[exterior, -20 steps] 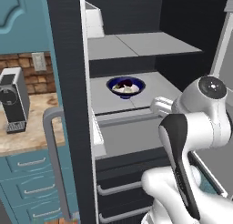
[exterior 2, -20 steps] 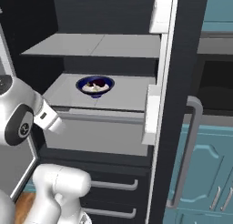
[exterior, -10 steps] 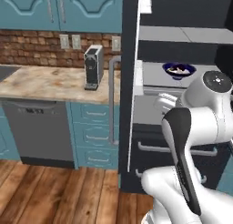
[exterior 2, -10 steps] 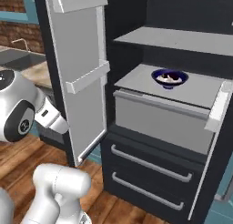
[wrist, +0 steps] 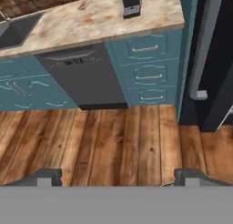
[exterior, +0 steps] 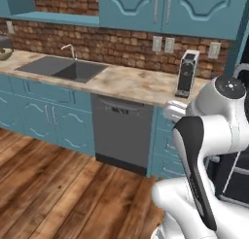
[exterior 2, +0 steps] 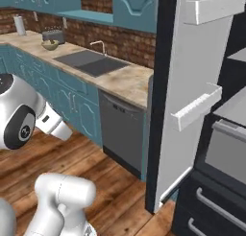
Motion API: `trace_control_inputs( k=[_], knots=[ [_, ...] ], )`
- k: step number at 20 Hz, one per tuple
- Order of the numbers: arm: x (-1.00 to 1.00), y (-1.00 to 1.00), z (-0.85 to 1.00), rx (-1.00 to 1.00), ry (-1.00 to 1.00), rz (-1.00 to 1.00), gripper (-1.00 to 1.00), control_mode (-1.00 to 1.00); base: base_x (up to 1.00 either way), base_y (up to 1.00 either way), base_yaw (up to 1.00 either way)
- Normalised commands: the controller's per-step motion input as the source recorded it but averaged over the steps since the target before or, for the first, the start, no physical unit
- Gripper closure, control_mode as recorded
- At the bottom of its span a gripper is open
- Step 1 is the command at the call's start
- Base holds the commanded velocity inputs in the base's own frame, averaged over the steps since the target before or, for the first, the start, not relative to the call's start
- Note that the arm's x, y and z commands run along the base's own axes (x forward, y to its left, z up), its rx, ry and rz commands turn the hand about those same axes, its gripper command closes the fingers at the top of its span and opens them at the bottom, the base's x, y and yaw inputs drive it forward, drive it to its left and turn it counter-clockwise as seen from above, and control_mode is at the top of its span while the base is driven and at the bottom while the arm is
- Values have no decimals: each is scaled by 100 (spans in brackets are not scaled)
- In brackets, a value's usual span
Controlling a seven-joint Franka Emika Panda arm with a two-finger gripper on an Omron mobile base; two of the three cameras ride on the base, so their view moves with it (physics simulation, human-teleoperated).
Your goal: Place the bowl with the eggplant and garlic on the second highest shelf of the fridge. Place the bowl with the steak and fish on the top shelf of the fridge.
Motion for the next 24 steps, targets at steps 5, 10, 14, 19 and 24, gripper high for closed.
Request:
trace_control_inputs(
  k=[5,10,14,19,24],
  knots=[
    [0,0,0,0,0,0,-100,100,99,100,7],
    [0,0,0,0,0,0,-100,100,100,100,-17],
    [0,0,0,0,0,0,-100,100,100,100,-14],
    [0,0,0,0,0,0,-100,100,100,100,-2],
    [0,0,0,0,0,0,-100,100,100,100,-9]
  ],
)
